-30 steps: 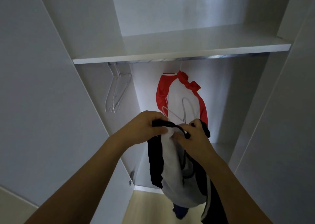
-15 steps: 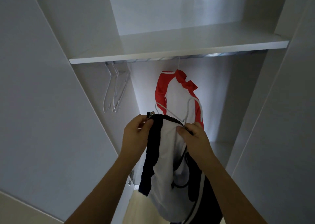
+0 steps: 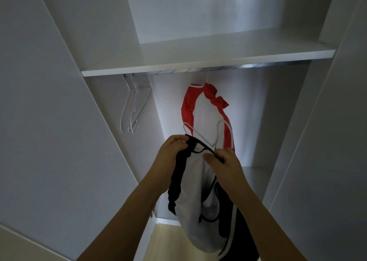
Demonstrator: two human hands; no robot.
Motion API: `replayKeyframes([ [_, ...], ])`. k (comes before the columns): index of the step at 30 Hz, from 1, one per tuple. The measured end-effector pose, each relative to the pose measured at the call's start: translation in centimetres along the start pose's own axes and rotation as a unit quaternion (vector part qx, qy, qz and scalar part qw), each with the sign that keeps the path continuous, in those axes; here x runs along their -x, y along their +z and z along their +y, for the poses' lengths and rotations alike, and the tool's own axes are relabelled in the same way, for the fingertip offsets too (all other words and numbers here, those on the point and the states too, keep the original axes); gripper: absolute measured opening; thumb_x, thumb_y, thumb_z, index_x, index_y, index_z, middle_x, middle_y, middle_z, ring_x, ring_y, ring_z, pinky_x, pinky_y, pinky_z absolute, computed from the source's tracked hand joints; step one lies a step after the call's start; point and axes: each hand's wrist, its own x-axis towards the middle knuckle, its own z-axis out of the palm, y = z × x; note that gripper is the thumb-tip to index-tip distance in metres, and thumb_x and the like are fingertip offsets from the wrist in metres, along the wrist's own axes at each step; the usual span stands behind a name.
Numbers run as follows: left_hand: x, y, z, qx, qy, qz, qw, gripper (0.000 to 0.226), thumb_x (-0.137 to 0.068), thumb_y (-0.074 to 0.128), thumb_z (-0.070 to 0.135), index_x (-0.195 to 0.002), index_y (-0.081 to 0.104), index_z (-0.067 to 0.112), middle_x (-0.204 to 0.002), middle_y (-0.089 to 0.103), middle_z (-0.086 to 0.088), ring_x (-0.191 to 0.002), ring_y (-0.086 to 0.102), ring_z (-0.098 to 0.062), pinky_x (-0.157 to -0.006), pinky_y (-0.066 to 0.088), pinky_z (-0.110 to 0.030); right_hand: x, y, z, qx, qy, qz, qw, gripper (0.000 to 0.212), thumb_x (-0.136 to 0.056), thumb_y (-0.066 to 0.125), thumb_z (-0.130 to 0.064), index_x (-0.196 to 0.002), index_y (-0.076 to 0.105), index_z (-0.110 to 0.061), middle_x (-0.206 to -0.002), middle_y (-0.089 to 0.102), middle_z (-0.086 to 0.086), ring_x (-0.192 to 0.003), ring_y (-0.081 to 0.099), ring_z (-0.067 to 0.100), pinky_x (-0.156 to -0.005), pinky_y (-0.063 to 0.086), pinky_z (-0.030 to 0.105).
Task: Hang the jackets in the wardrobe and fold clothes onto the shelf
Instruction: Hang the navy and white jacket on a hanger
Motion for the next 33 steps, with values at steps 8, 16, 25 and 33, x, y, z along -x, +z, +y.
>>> replayKeyframes([
  [8,-1.7,-1.0,-0.1,-0.153,-0.091,0.012,0.984,0.014,-0.089,0.066,0.024,-0.099,0.07,0.032,-0.081,0.073,0.006,-0.072,0.07,-0.009,-0.057,0.054,-0.019,0.6,-0.3,-0.2,-0.135,0.085,-0.069,0.985,0.024,-0.091,0.062,-0.032,-0.072,0.062,-0.017,-0.094,0.05,0.006,-0.08,0.056,0.007,-0.081,0.046,0.03],
  [16,-1.5,-2.2,-1.1,-0.258,-0.141,-0.006,0.956,0.017,-0.089,0.058,0.011,-0.074,0.062,0.005,-0.069,0.061,-0.007,-0.064,0.056,-0.018,-0.057,0.045,-0.025,0.1,-1.4,-0.4,-0.095,0.019,-0.007,0.995,0.036,-0.092,0.063,-0.022,-0.057,0.054,-0.021,-0.077,0.046,0.0,-0.064,0.047,0.001,-0.067,0.039,0.014],
  [25,-1.4,-2.0,-1.6,-0.158,-0.24,-0.008,0.958,0.028,-0.083,0.063,0.023,-0.06,0.076,0.017,-0.078,0.073,-0.011,-0.066,0.069,-0.023,-0.059,0.055,-0.03,-0.7,-2.1,-0.7,0.007,-0.083,0.005,0.997,0.021,-0.096,0.058,-0.02,-0.075,0.06,-0.021,-0.068,0.055,-0.017,-0.062,0.05,-0.002,-0.062,0.04,0.007],
  [33,-4.1,1.0,-0.1,-0.175,-0.328,-0.122,0.92,0.079,-0.066,0.068,0.076,-0.103,0.073,0.006,-0.095,0.075,-0.013,-0.085,0.072,-0.027,-0.065,0.057,-0.031,0.6,-2.1,0.1,0.047,-0.114,0.009,0.992,0.029,-0.088,0.068,-0.018,-0.084,0.068,-0.046,-0.082,0.056,-0.012,-0.078,0.058,0.001,-0.072,0.043,0.005],
])
